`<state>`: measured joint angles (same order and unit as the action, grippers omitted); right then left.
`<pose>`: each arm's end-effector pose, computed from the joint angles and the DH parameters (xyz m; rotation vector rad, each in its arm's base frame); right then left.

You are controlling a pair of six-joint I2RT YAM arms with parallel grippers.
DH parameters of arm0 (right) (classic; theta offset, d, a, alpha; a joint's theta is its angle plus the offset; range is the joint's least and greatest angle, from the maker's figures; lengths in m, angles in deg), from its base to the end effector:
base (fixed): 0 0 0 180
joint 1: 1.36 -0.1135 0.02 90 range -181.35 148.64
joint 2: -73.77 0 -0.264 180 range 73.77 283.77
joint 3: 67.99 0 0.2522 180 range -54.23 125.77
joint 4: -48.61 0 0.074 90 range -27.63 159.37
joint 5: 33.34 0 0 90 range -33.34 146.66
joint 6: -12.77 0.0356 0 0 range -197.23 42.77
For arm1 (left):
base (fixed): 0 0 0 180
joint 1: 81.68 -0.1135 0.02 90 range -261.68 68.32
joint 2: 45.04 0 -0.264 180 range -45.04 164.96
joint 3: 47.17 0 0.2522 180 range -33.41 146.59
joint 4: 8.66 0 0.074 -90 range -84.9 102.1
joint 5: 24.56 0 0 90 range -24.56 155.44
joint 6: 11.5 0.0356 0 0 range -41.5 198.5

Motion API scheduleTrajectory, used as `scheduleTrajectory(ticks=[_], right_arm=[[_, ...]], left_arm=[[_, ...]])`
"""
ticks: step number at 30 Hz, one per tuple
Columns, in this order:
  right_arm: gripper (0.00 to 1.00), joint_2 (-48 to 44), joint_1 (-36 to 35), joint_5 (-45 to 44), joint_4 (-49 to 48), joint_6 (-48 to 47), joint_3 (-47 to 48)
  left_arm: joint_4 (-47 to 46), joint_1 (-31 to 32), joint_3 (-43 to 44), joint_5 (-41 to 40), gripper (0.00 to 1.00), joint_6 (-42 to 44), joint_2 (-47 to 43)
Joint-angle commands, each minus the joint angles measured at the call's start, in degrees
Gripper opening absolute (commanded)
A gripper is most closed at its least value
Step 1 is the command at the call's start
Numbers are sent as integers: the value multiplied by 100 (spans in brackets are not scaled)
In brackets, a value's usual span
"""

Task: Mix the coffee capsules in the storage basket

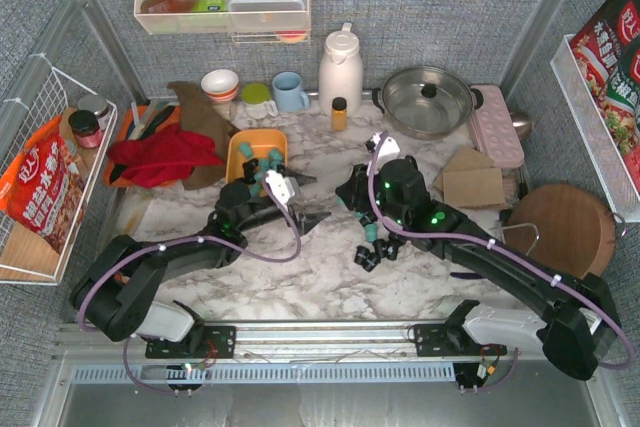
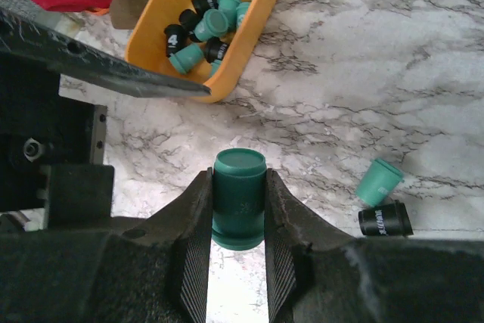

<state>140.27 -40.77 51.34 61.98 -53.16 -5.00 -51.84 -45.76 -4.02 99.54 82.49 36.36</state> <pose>0.2116 0.1696 0.3084 -0.1906 1.9107 0.6728 0.2164 -0.1814 0.2273 0.9731 1.2260 -0.8828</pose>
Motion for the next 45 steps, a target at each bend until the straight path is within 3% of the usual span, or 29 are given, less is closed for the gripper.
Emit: scheduleTrajectory(ticks=[1,8,17,21,25,27,29,33,45], right_arm=[[8,-203,-84,74,-623,72,-131],[8,-65,-406,515,-1170,377,-239],[8,208,-591,704,-1166,476,-144],[8,247,-593,656,-1165,484,-165],[9,251,-593,612,-1127,509,-169],[14,241,-593,559,-1074,514,-162],[26,228,-598,499,-962,506,-118],[43,154,-586,219,-502,402,30],[55,-533,-462,-887,1033,-394,334]], left_arm=[[-708,266,-146,432,99,814,-18],[-747,653,-311,-60,99,1405,-59],[-800,694,-372,-308,99,1664,-226],[-762,697,-347,-148,89,1690,-237],[-675,697,-325,-43,63,1813,-252],[-534,697,-290,34,49,1973,-264],[-454,698,-269,52,42,2035,-273],[-339,683,-239,-168,40,2094,-258],[-147,153,9,-1892,38,1532,1]])
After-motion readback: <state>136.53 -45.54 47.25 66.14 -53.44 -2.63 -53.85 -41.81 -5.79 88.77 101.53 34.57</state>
